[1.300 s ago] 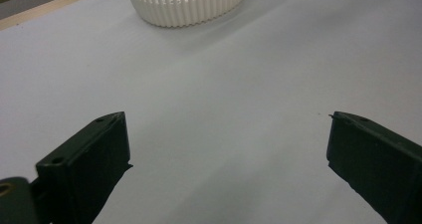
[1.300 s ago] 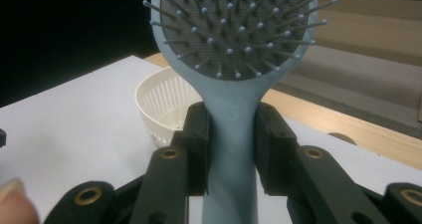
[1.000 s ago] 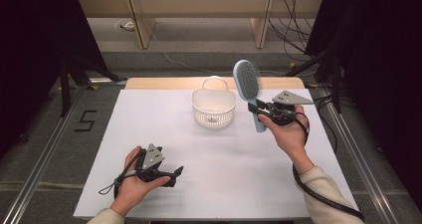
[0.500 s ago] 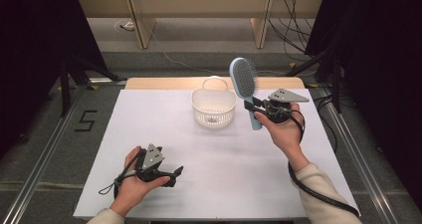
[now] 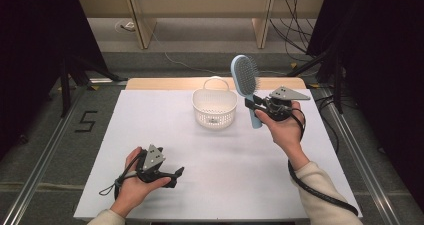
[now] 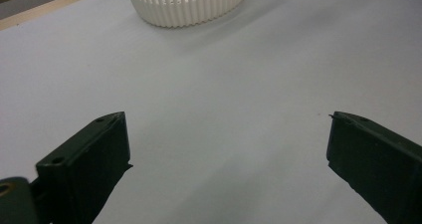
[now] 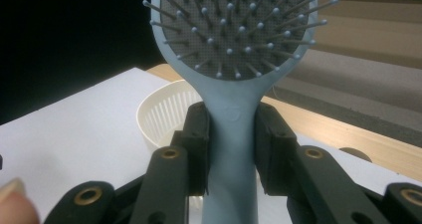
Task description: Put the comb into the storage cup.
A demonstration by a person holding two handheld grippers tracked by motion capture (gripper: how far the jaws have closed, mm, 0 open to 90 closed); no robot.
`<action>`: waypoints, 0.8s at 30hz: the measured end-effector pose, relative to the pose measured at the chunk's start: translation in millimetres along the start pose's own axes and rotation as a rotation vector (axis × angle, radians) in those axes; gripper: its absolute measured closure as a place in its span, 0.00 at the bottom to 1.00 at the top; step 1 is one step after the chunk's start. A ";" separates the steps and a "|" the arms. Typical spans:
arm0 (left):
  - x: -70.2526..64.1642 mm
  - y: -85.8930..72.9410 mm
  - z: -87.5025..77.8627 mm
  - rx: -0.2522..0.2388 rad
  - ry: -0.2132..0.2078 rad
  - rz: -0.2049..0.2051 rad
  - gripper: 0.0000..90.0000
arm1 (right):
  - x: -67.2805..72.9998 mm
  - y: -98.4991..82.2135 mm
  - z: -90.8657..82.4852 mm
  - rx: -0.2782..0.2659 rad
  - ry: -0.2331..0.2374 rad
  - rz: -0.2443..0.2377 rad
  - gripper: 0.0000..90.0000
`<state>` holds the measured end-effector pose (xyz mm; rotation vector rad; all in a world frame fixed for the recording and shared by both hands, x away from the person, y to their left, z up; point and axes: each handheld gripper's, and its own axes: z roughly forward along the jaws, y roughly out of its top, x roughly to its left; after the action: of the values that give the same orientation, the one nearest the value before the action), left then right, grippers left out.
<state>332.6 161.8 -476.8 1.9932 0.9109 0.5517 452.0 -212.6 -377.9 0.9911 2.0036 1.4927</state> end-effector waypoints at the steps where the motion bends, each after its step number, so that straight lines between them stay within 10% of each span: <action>1: -0.2 -0.1 0.1 -0.001 0.001 -0.001 0.03 | -0.1 0.4 0.4 0.000 0.000 -0.002 0.78; 24: 0.0 -0.2 0.1 -0.001 0.000 -0.002 0.03 | 0.6 3.2 9.5 -0.007 0.006 0.011 0.78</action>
<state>332.5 161.8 -477.0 1.9907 0.9125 0.5515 459.3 -205.7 -377.8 0.9970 1.9996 1.5088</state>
